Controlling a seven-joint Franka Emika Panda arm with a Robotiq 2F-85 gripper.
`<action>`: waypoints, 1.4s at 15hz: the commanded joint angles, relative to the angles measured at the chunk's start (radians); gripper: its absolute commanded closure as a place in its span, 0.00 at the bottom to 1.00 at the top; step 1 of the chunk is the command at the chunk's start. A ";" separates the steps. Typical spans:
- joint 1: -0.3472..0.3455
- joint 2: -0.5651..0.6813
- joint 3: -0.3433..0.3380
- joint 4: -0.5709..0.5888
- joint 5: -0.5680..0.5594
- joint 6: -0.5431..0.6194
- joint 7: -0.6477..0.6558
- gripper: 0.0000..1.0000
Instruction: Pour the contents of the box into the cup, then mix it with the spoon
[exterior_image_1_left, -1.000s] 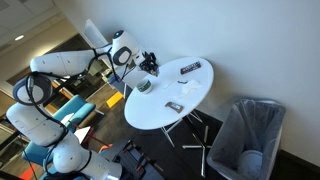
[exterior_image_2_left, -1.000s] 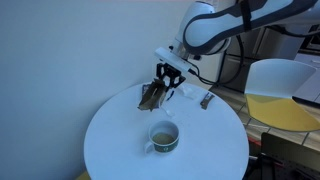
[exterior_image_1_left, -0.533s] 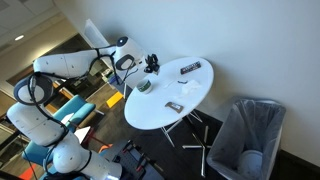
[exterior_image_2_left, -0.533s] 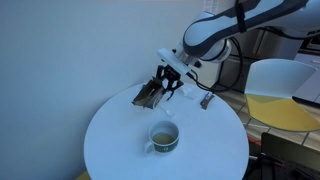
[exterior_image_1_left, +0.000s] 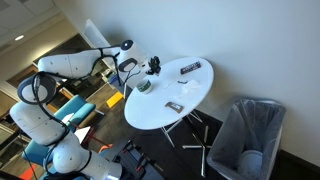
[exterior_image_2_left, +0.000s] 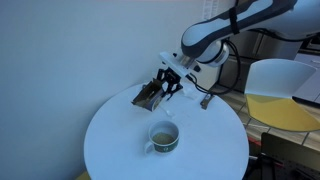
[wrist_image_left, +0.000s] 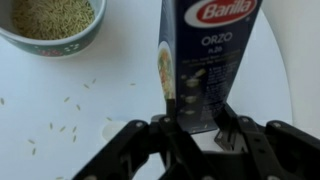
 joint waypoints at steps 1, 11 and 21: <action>-0.020 0.046 0.003 0.074 0.100 -0.090 0.011 0.81; -0.050 0.190 0.006 0.199 0.420 -0.137 -0.031 0.81; -0.033 0.348 0.021 0.300 0.537 -0.110 -0.053 0.81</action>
